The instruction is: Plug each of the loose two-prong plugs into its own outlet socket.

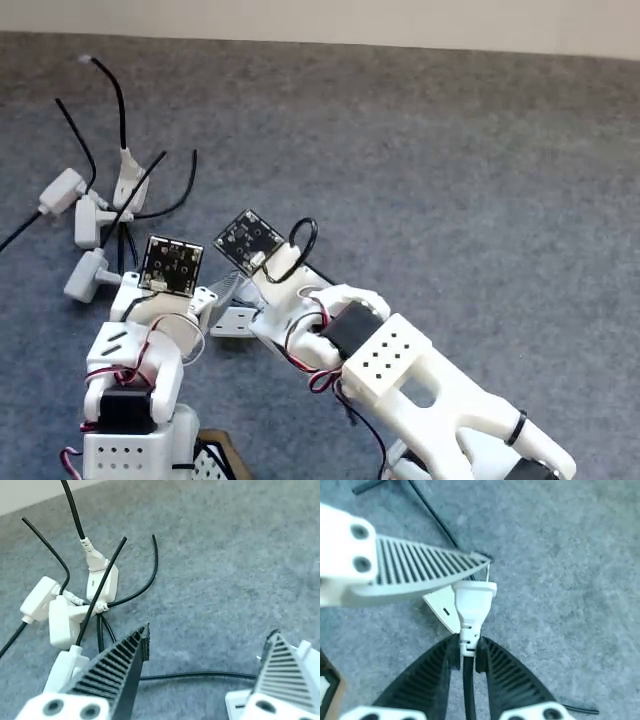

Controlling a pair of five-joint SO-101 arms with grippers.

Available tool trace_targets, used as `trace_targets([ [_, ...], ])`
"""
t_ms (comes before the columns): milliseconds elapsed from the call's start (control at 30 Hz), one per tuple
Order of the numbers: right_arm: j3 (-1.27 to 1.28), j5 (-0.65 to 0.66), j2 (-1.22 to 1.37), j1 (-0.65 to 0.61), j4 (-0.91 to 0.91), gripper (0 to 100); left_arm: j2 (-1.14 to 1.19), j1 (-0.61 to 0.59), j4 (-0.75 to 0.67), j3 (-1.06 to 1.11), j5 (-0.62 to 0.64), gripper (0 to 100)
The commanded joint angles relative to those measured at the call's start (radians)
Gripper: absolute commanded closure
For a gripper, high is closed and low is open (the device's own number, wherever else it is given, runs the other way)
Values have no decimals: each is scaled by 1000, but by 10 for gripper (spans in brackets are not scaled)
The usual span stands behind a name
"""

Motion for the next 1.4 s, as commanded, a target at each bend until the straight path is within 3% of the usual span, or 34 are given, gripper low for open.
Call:
trace_targets([
  [0,-162,-8,-25,-10,85,994,1,53,9,7,-25,642],
  [167,-265,23,-24,39,174,994,1,53,9,7,-26,642],
  [533,-275,28,-13,59,189,994,2,74,12,2,-26,642],
  [833,-236,60,-8,54,329,994,88,-162,6,-193,-26,642],
  [967,-240,100,-8,45,384,994,401,-211,6,-417,-26,642],
  [1100,-259,110,-8,4,387,994,855,-306,23,-753,-26,642],
  [1367,-406,110,219,4,380,994,1693,-529,338,-1621,-100,642],
])
